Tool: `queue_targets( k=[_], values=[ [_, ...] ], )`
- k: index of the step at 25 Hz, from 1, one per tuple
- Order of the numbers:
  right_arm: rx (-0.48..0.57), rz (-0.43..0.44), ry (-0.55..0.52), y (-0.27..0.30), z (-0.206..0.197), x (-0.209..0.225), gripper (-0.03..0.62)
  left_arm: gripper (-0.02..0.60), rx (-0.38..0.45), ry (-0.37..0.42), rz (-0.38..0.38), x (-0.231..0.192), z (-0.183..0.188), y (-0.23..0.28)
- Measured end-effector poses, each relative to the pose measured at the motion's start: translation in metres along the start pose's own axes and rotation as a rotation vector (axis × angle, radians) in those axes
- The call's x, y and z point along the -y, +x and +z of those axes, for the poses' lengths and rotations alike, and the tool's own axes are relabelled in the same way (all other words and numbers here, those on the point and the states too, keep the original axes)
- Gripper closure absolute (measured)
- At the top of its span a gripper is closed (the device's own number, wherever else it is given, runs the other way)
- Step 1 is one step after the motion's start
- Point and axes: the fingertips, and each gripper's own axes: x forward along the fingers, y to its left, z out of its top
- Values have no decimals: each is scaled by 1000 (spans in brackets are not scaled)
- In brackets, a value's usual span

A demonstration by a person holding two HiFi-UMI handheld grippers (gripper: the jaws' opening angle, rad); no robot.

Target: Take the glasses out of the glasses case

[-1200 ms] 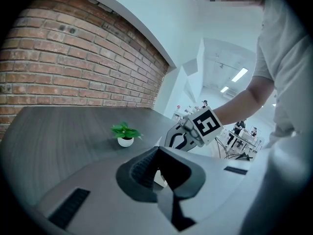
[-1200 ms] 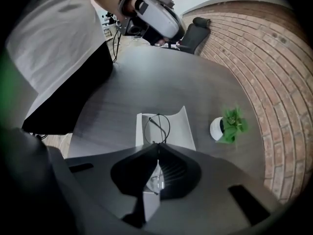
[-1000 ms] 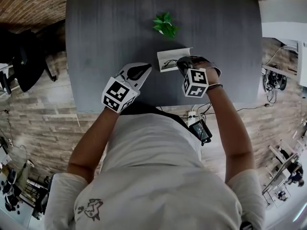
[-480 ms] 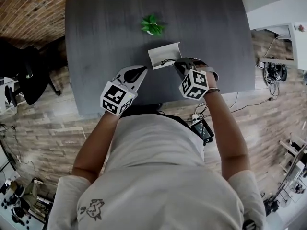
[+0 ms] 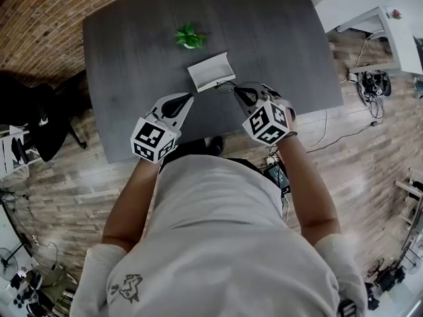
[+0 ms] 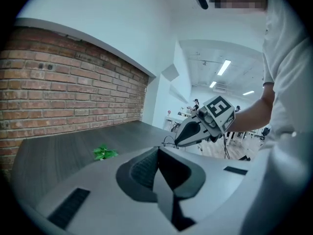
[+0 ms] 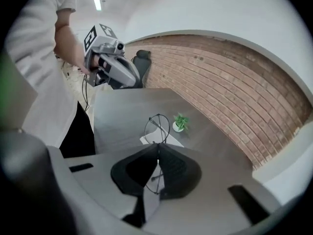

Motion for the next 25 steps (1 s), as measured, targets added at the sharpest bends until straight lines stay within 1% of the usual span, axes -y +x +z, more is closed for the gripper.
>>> queue_targets(
  k=[5,12,17,25],
  values=[
    [92,-75,103,-36,6,-2,582,571,18,29,-3,19,11,-8],
    [231,-161,230,-87,24,0,582,571,62,49,-24,47,29,-19],
    [326,-194,253,-109,34,-11,582,571,66,74,-36,65,33,-22],
    [357,-185,284,-117,43,-22,582,571,61,85,-47,74,38,-39]
  ],
)
